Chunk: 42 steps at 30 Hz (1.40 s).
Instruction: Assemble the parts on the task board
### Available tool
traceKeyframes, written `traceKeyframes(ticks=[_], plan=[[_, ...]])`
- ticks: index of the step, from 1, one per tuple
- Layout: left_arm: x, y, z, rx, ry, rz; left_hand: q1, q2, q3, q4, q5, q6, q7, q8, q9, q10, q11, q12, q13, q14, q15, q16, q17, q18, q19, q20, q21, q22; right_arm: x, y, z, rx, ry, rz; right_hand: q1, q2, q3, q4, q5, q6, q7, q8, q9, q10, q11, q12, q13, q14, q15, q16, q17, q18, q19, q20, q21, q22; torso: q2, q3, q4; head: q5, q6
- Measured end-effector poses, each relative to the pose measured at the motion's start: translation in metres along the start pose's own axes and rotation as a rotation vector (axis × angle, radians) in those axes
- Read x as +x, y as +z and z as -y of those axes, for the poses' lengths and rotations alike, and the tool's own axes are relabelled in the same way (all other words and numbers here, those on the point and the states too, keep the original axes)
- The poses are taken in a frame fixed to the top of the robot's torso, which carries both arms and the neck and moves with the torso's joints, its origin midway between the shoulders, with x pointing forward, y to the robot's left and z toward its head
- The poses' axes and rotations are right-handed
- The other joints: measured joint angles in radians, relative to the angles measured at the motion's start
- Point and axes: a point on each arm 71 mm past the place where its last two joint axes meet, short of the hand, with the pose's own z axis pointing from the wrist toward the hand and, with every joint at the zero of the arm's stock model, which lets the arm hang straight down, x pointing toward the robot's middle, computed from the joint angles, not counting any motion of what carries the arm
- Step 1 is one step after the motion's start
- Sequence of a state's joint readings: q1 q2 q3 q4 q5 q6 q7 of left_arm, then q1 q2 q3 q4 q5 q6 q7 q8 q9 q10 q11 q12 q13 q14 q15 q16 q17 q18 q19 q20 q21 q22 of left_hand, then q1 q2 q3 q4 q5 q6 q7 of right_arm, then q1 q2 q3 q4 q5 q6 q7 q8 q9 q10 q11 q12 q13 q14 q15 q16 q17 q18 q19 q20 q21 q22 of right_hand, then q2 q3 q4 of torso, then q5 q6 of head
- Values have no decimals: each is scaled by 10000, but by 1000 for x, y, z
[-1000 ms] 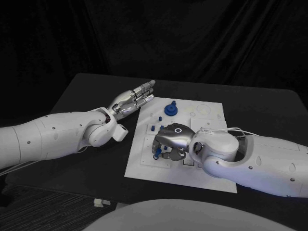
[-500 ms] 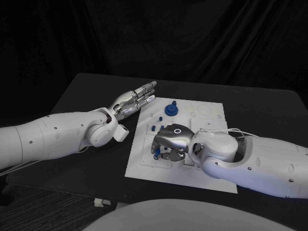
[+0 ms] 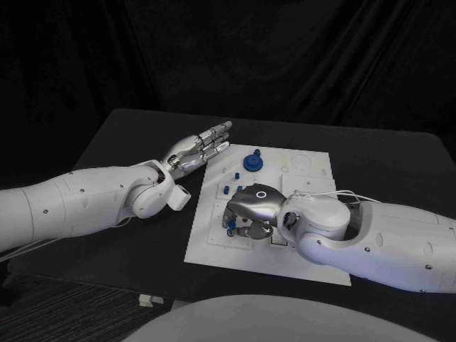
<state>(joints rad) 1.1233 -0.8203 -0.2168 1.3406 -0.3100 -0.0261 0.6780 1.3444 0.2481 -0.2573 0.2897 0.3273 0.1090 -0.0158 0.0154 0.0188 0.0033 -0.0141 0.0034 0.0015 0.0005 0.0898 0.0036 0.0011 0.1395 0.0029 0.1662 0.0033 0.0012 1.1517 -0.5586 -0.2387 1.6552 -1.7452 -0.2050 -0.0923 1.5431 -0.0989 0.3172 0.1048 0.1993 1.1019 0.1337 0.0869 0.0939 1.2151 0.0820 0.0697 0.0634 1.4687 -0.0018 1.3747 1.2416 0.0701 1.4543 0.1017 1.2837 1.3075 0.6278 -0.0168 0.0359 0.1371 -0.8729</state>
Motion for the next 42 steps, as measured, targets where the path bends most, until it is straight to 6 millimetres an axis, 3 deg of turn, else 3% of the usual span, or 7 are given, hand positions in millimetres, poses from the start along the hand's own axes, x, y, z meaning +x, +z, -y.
traceKeyframes(ticks=[42], plan=[[1, 1, -3, -38, -65, -72, 41, 40, 0, 0, 75, 137, 209, 40, 19, 0, 0, 0, -5, 0, -2, 0, 5, -1, -1, -1, 0, 3, 5, 1, -1, 4, 55, -26, -53, -53, 114, 54, -494, 1, 1, -48, -8, 87, -87, -70, 4, 0, 0, -41, -76, 0, 0, 0, -136, 4, 0, -4, 4, 42, 4]])
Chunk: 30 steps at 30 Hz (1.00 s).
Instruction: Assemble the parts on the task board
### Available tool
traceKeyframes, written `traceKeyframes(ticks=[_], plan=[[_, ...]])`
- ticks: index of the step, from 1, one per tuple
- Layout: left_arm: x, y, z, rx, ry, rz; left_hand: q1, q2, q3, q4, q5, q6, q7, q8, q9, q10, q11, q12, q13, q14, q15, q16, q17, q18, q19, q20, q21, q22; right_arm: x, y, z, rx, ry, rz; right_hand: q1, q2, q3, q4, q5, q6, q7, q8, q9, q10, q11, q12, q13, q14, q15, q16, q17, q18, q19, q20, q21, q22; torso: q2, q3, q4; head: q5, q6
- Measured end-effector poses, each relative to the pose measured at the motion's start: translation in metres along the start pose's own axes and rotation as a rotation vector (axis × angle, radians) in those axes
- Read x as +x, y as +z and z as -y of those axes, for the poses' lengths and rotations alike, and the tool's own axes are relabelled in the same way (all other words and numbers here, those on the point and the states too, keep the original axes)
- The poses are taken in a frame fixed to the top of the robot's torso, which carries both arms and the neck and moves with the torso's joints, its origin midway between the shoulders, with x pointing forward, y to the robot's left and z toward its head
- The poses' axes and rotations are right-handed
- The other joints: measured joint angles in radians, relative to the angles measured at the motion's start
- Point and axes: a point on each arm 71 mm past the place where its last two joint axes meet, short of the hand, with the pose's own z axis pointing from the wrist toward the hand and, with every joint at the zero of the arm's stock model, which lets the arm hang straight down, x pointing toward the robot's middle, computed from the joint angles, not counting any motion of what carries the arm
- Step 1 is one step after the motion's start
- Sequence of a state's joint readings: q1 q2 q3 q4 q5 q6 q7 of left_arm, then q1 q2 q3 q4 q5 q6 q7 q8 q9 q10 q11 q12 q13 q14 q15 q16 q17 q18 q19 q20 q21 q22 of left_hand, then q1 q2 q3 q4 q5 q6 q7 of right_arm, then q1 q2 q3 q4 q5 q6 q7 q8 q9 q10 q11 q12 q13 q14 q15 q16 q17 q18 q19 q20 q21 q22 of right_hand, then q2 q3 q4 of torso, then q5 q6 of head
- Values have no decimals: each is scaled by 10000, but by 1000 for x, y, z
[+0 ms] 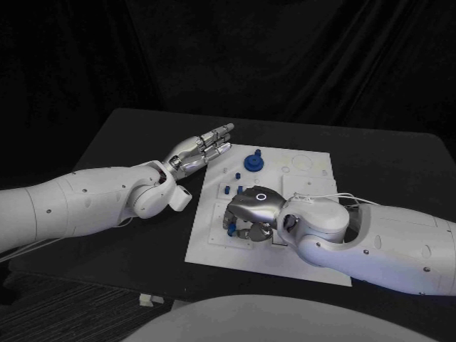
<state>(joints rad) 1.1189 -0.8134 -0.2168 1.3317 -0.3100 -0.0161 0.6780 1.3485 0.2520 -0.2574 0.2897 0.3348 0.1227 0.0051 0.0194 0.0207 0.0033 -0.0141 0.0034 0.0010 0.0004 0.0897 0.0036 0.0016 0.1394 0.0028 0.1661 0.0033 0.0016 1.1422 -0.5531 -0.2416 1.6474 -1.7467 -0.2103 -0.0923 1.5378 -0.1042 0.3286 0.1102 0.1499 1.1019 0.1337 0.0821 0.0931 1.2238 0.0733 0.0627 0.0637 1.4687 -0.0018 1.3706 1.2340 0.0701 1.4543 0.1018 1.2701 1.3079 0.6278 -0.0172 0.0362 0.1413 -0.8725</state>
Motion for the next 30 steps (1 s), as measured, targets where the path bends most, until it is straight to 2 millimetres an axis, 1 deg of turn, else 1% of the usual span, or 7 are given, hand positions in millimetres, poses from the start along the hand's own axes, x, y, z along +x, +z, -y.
traceKeyframes(ticks=[4, 6, 10, 14, 16, 23, 30], plan=[[0, 0, 0, -10, -10, -5, 39, 39, 0, 0, 0, 24, 24, 0, 9, 0, 0, 0, 1, 0, 0, 0, 1, 0, 0, 0, 0, 0, 1, -1, 1, 28, 11, -21, -98, -98, 47, 12, -14, -66, 17, -120, -15, -237, 58, 4, 10, 0, 0, -38, -9, 0, -22, 22, 0, 0, -4, -1, -14, 17, 1], [0, 0, -1, -13, -14, -8, 39, 39, 1, 0, 0, 24, 24, 0, 10, 0, 0, 0, 1, 0, 0, 0, 2, 0, 0, 0, 0, 0, 2, -1, 1, 42, 21, -45, -278, -277, -21, 104, -88, -578, -8, -183, -127, -825, 198, 42, 15, -36, 117, -89, -84, 0, -113, 113, -137, -1, -5, -2, -15, 18, 1], [0, -1, -1, -24, -26, -15, 40, 39, 28, -28, -1, 62, 62, 0, 10, 0, 0, 0, 2, 0, 0, 0, 1, 0, 0, 0, 0, 1, 3, -2, 2, 69, 36, -103, -375, -464, -385, 115, -201, -2521, -659, -183, -286, -2406, 401, 42, 9, -80, 102, -281, -330, 1, -326, 107, -521, -1, -5, -2, -15, 19, 1], [0, -1, -2, -36, -32, -15, 39, 39, 28, -28, -1, 65, 65, 39, 22, 0, 0, 0, 3, 0, -1, 0, -3, 0, 0, 0, 0, 1, 4, -4, 3, 102, 56, -132, -375, -464, -1105, 60, -230, -4299, -930, -230, -327, -3713, 476, 129, 22, -284, 91, -426, -554, 1, -540, 112, -935, -2, -4, -2, -19, 5, 1], [0, -1, -2, -40, -31, -12, 40, 39, 28, -28, -1, 65, 65, 39, 22, 0, 0, 0, 3, 0, -1, 0, -5, 0, 0, 0, 0, 1, 5, -5, 4, 129, 59, -136, -341, -430, -1341, 112, -229, -4728, -971, -233, -347, -4085, 500, 227, 22, -336, 132, -462, -654, 2, -618, 116, -1126, -2, -3, -2, -19, -9, 1], [-1, -2, -3, -68, -40, 1, 39, 39, 28, -28, -3, 113, 112, 39, 22, 0, 0, 0, 5, 0, -1, 0, -8, 1, 0, 0, 0, 1, 5, -12, 10, 289, 105, 52, -280, -367, -1704, 403, -229, -5431, -1033, -281, -383, -4612, 538, 421, 25, -414, 125, -502, -753, 2, -682, 147, -1329, -3, -3, 1, -18, 29, 1], [-1, -4, -3, -84, -45, 15, 39, 39, 28, -28, 31, 113, 113, 39, 21, 0, 0, 0, 6, 0, -1, 0, -7, 1, 0, 0, 0, -6, 0, -28, 16, 375, 240, 822, -71, -257, -1796, 500, -219, -5263, -1021, -282, -369, -4665, 519, 714, 75, -449, 160, -502, -709, 1, -715, 181, -1329, -4, -7, 0, -20, 2, 1]])
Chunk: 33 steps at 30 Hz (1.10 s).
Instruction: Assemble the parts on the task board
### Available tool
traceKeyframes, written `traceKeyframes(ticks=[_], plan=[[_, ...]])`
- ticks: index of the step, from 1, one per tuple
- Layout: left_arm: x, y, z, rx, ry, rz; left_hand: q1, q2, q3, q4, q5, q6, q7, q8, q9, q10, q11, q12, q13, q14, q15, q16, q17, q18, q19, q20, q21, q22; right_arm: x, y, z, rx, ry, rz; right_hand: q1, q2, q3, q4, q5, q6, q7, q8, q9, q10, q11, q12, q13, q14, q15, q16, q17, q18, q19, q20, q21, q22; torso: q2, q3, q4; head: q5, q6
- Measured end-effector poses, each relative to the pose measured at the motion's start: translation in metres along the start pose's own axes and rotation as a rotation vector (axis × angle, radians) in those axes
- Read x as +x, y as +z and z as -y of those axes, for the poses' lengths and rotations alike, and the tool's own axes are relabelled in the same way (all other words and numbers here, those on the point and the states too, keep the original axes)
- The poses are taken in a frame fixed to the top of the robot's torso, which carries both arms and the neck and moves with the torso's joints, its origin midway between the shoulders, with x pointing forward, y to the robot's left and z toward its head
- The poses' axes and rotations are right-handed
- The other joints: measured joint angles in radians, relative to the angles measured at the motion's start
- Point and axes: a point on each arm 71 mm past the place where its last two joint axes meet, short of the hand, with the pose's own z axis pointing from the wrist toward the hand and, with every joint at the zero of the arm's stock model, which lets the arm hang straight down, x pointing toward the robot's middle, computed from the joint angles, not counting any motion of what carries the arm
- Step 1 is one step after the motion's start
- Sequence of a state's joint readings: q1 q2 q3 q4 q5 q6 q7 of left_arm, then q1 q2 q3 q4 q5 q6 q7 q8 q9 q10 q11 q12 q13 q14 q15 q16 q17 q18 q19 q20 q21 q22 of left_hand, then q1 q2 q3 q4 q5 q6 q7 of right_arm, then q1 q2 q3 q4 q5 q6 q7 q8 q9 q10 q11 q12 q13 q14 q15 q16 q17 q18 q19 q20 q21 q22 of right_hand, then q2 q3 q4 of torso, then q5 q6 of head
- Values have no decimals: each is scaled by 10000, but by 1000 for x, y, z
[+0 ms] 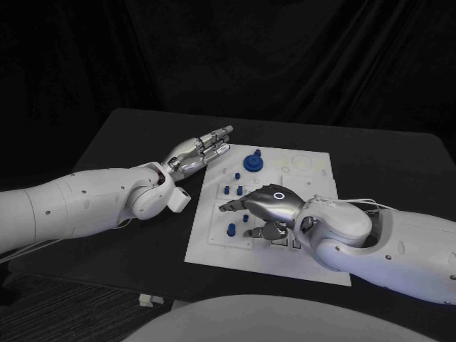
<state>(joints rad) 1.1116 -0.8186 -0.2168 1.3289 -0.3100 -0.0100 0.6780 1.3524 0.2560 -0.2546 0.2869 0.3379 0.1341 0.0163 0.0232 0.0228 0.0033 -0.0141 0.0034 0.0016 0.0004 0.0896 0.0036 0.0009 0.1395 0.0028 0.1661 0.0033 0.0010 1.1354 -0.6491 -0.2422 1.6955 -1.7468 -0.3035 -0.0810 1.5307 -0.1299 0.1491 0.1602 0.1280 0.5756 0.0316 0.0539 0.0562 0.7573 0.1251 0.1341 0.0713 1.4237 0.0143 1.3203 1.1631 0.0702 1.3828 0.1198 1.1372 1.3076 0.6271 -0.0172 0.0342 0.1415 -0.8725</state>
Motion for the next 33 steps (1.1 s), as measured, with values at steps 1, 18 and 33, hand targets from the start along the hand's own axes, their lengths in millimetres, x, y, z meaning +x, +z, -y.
traceKeyframes(ticks=[1, 18, 33], plan=[[0, 0, 0, -1, -3, 0, 0, 0, 0, 0, 0, 0, 0, 0, 0, 0, 0, 0, 0, 0, 0, 0, 0, 0, 0, 0, 0, -1, -2, -3, 1, 6, 16, 168, 11, 11, 29, 28, 43, 121, 8, 0, 14, 0, 1, 100, 7, 0, 0, 0, 9, 0, 0, 0, 0, 0, 0, 0, 1, -14, 0], [-4, -7, 0, -47, 6, 87, 0, 0, 0, 0, 0, 36, 35, 0, 11, 0, 0, 0, -4, 0, 0, 0, 5, -1, 0, 0, 0, -1, -65, -95, 60, 2180, 890, 2135, -118, 496, 144, -30, 645, 3183, 790, 390, 412, 1666, -906, 6774, 3763, -279, -460, -754, -923, 169, -294, -399, -1036, -2, -4, -23, -25, -324, 0], [-4, -9, -2, -94, -23, 102, 0, 0, 0, 0, -1, 35, 35, -1, 10, 0, 0, 0, -7, 0, 0, 0, 8, -1, -21, 20, 0, 1, -27, -138, 106, 5158, 2432, -16, -3188, 1075, -1090, 1184, 106, 4070, 493, 2475, 2929, 7092, -1205, 14343, 12368, 431, -681, 2351, 1450, -164, 809, -696, 2190, -2, -10, -1, -8, -564, 0]])
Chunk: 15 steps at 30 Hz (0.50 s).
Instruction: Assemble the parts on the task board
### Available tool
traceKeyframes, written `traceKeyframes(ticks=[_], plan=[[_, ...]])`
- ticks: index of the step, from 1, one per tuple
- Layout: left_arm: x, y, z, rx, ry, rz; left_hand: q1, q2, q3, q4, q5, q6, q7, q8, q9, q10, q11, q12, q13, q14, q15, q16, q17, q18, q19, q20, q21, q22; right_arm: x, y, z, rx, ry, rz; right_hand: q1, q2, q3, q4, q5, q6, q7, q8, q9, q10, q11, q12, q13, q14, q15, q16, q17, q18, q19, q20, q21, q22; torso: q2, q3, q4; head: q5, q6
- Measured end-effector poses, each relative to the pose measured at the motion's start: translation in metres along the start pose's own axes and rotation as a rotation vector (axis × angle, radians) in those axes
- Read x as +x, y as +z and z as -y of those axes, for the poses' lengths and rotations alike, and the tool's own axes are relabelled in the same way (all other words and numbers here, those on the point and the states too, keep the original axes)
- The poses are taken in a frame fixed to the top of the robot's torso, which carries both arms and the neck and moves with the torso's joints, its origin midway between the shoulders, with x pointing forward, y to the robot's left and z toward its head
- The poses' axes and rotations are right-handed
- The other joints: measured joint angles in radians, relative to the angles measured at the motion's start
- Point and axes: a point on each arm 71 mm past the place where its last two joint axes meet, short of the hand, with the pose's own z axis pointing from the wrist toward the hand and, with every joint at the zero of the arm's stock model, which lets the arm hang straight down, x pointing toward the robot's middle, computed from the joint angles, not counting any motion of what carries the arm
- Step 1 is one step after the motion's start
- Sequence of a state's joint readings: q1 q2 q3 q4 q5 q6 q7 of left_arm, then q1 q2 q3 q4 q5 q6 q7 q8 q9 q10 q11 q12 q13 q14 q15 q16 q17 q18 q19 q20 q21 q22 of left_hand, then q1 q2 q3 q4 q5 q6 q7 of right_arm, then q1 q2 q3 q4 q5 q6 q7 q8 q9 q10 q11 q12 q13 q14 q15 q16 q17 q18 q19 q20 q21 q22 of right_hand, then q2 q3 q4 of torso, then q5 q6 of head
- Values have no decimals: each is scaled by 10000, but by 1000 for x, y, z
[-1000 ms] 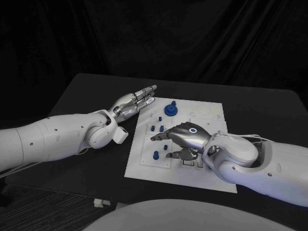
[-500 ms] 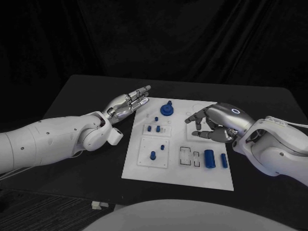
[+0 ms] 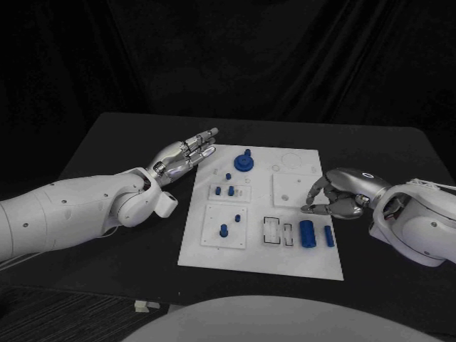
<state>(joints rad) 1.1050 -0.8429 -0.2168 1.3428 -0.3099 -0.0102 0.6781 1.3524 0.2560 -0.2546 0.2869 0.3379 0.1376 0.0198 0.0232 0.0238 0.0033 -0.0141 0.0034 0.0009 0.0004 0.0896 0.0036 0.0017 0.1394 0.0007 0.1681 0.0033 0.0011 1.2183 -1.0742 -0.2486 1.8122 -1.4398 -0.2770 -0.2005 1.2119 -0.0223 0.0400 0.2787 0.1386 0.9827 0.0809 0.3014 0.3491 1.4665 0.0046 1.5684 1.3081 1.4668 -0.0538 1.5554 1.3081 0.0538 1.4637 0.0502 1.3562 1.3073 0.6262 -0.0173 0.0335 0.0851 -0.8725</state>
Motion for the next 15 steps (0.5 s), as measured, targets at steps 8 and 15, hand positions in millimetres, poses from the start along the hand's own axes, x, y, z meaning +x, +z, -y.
traceKeyframes(ticks=[8, 15], plan=[[0, -1, -1, -27, -18, 1, 0, 0, 0, 0, 0, 0, 0, 0, -1, 0, 0, 0, 1, 0, 0, 0, -4, 0, -16, 15, 0, 1, 13, 1, 8, 1098, -1, -831, -1928, 342, -305, 122, 351, 120, -472, 2118, 2723, -14, -337, 0, -2, 0, -320, 129, -1, -308, 23, -225, 1591, 7, -7, 0, 12, -75, 0], [0, -2, -3, -58, -31, 13, 0, 0, 0, 0, 0, 0, 0, 0, -1, -36, 36, 0, 3, 0, 0, 0, -8, 0, -15, 16, 0, 2, 17, 2, 9, 1741, -172, -1269, -2559, 210, -291, 99, 379, -211, -694, 3069, 4674, -31, -495, 0, -3, 3, -464, 129, -1, -468, 33, -396, 2122, 7, -1, 4, 18, -103, 0]])
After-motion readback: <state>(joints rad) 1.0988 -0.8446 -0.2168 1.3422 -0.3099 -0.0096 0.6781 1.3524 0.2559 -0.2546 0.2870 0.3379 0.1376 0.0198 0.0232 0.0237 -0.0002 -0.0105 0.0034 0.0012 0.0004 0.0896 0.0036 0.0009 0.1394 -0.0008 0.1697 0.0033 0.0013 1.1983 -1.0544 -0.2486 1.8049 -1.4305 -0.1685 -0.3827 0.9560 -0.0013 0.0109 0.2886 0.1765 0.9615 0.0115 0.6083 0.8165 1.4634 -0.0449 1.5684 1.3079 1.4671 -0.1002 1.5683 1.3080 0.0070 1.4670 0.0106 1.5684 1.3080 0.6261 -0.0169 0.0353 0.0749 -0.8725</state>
